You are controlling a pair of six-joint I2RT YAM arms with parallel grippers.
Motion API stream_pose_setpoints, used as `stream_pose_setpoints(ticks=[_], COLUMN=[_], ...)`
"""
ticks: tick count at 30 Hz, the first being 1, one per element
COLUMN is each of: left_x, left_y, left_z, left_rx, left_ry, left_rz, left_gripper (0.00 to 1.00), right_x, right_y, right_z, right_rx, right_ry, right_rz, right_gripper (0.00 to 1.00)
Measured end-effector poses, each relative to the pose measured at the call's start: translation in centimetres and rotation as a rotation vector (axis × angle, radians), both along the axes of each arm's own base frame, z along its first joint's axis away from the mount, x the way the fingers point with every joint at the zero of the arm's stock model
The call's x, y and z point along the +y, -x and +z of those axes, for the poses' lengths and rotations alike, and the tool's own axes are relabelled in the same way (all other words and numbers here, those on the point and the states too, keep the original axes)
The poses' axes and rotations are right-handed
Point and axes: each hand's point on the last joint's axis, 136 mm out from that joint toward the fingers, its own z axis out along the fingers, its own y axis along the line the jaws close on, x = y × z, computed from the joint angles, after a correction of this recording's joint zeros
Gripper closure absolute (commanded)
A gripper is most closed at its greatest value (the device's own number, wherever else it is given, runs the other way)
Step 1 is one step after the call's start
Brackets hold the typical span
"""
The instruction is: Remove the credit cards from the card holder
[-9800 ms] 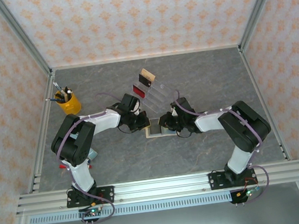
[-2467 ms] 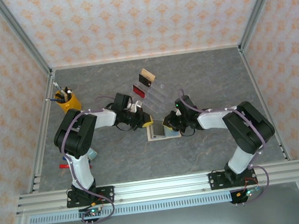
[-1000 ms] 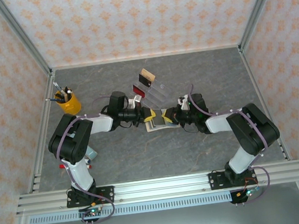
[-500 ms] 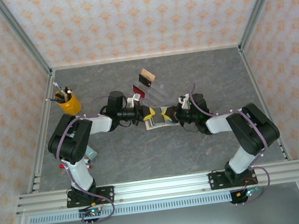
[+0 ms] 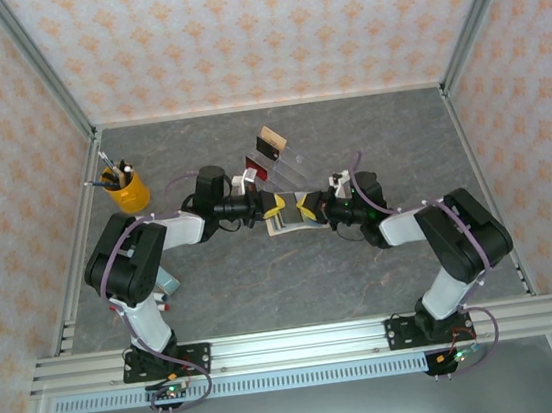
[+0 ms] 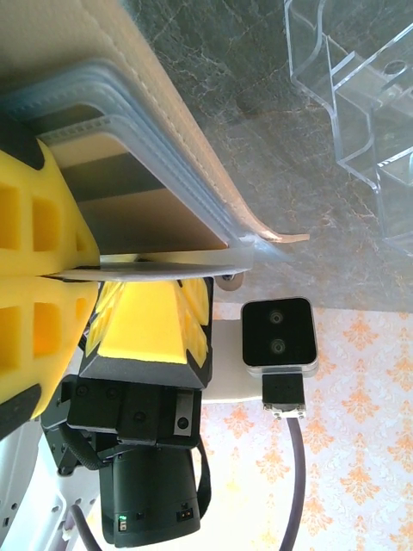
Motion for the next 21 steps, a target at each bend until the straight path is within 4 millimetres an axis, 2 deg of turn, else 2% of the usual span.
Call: stream_pose_setpoints(ticks=[6,12,16,21], left_x=[0.1,0.1,0.1,0.2], left_y=[-0.1,0.2,0.2,0.4], left_z=[0.0,-0.4,-0.5,-1.7], left_rx=[-0.003,0.003,-0.004,0.02], left_ry=[0.001,-0.014,-0.018,-0.029], left_rz=[0.002,-0.006,-0.01,-0.006], left_gripper=[1.0,0.85,0.85,0.88], right_x=[-0.1,-0.3,-0.5,-1.1], right_y=[0.0,0.6,1.4,1.6], right_z=[0.2,0.4,1.0,-0.1], right_rx=[-0.011,-0.043,-0.083,-0.076], right_ry=[-0.008,0.039,0.079,0.125], right_rz=[0.011,0.027,0.033,0.019], right_gripper=[1.0,1.0,1.0,1.0])
